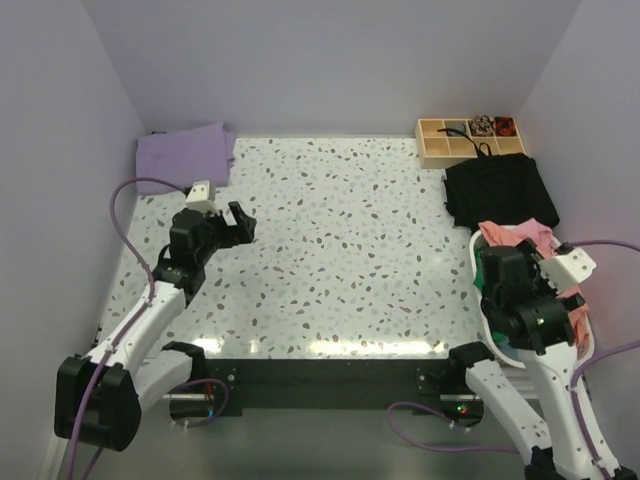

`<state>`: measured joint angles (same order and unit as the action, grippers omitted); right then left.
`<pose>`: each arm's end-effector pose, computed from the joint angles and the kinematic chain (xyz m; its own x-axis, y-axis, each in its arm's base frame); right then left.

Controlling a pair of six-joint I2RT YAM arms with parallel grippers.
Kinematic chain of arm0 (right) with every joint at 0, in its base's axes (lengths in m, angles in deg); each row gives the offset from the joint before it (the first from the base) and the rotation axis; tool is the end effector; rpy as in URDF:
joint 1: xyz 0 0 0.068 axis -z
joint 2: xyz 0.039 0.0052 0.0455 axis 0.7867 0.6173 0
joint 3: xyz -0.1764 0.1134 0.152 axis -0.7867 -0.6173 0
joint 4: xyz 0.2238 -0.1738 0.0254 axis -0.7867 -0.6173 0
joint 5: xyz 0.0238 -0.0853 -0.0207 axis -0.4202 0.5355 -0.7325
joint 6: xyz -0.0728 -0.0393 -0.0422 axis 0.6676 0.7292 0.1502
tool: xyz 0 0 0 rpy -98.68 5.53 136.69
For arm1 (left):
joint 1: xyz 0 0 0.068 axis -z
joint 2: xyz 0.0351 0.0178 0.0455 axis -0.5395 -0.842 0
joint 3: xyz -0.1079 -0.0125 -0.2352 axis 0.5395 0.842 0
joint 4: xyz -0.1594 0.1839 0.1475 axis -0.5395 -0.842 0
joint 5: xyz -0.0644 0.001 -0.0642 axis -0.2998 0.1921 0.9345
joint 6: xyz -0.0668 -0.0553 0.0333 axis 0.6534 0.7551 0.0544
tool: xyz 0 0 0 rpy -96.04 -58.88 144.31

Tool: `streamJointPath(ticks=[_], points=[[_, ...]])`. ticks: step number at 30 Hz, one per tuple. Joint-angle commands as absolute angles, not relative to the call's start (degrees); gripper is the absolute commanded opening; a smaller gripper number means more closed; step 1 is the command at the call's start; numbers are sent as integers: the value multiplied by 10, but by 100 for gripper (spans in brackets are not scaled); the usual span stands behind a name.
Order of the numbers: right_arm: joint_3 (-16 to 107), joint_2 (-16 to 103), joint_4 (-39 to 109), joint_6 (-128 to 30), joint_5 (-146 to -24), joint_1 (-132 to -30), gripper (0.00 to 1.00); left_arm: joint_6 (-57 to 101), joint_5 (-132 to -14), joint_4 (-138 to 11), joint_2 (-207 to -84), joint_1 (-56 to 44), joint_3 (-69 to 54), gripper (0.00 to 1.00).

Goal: Fold and stack the t-shirts
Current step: Grab crumpled tshirt from bin with the right arm

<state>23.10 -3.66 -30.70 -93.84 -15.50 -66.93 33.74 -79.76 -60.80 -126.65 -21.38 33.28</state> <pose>0.1392 -0.0389 0.3162 -0.0774 0.3632 -0.9285 0.8372 0.5293 0.1373 0.2934 -0.0604 0.2093 -0.3928 -0.3265 -0.8597 0.0684 0.9219 -0.3813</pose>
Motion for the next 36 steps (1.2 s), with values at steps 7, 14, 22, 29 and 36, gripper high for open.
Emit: streamJointPath(ticks=[7,14,22,29,36], points=[[210,103,-425,-1211,-51,-668,99,331,-759,-565,-1306,-218,322,100],[182,192,-426,-1290,-30,-666,97,324,-726,-554,-1339,-218,318,100],[193,286,-466,-1407,-1,-648,91,325,-701,-536,-1347,-218,325,100],[195,312,-488,-1451,13,-637,60,324,-696,-529,-1355,-218,328,100],[201,261,-437,-1372,49,-636,14,342,-676,-496,-1391,-218,334,100]])
